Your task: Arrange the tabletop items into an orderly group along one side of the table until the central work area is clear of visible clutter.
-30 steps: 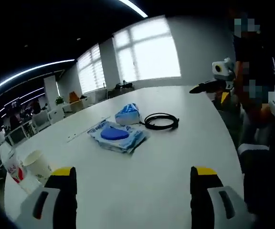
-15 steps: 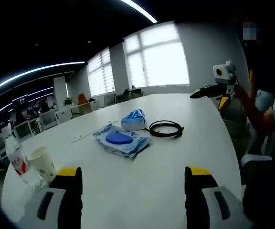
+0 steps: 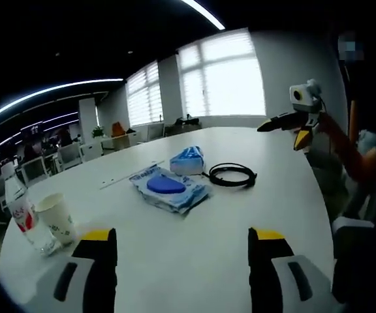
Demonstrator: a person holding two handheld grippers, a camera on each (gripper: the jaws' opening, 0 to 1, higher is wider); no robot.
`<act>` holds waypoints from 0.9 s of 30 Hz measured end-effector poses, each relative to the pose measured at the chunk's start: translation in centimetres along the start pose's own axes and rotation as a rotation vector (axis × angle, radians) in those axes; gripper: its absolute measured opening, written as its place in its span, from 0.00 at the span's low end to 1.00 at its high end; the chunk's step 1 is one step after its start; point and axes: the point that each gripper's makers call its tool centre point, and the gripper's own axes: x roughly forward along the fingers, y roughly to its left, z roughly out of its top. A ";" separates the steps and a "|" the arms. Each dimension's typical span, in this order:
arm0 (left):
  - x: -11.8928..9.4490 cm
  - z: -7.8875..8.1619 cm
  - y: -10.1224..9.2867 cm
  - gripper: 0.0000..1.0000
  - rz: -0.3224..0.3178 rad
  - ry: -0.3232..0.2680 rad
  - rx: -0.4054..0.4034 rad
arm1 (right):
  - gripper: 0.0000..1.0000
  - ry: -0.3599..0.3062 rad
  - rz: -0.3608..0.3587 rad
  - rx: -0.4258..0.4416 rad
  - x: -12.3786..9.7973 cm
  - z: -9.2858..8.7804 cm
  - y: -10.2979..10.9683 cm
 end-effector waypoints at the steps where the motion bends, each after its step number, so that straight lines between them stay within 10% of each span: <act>1: 0.1 0.1 0.0 0.80 0.003 -0.003 0.004 | 0.88 0.003 0.003 -0.002 0.3 0.3 -0.1; 27: 3.6 0.5 0.1 0.68 0.057 0.006 0.011 | 0.82 0.074 0.159 -0.015 12.6 5.2 -2.0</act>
